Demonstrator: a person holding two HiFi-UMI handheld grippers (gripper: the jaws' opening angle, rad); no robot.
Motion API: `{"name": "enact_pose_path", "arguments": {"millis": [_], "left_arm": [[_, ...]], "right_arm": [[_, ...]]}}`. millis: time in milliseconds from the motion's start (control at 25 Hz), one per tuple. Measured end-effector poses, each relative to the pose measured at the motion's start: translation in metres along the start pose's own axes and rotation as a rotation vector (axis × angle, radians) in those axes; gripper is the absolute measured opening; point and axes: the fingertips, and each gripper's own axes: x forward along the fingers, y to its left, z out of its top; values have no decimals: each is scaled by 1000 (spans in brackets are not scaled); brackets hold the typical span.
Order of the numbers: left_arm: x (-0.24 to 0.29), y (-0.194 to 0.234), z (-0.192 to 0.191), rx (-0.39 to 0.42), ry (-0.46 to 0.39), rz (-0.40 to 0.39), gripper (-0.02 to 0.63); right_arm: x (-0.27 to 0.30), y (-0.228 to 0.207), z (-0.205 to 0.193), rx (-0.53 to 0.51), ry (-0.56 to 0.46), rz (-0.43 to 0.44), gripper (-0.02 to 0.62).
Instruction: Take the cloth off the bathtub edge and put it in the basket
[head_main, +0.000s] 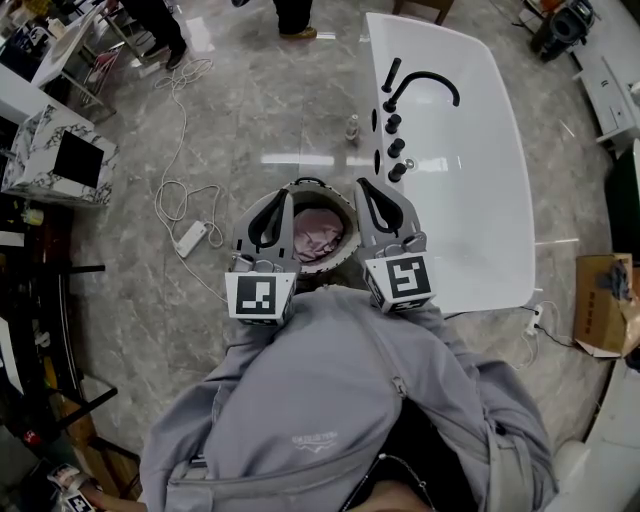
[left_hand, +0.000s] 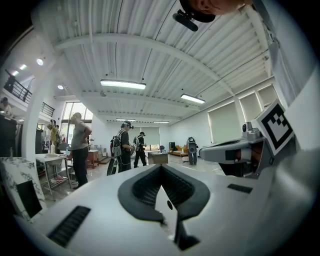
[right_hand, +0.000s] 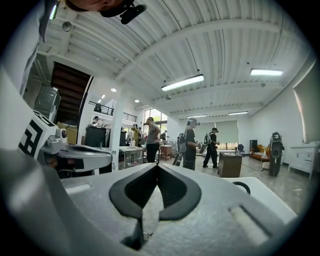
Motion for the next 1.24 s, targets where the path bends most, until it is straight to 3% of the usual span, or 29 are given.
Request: {"name": "enact_pose_path", "arguments": {"millis": [1240], "left_arm": [[6,-3,-10,2,15,-14,5]], "right_arm": [[6,-3,-1,7,31,14,5]]}}
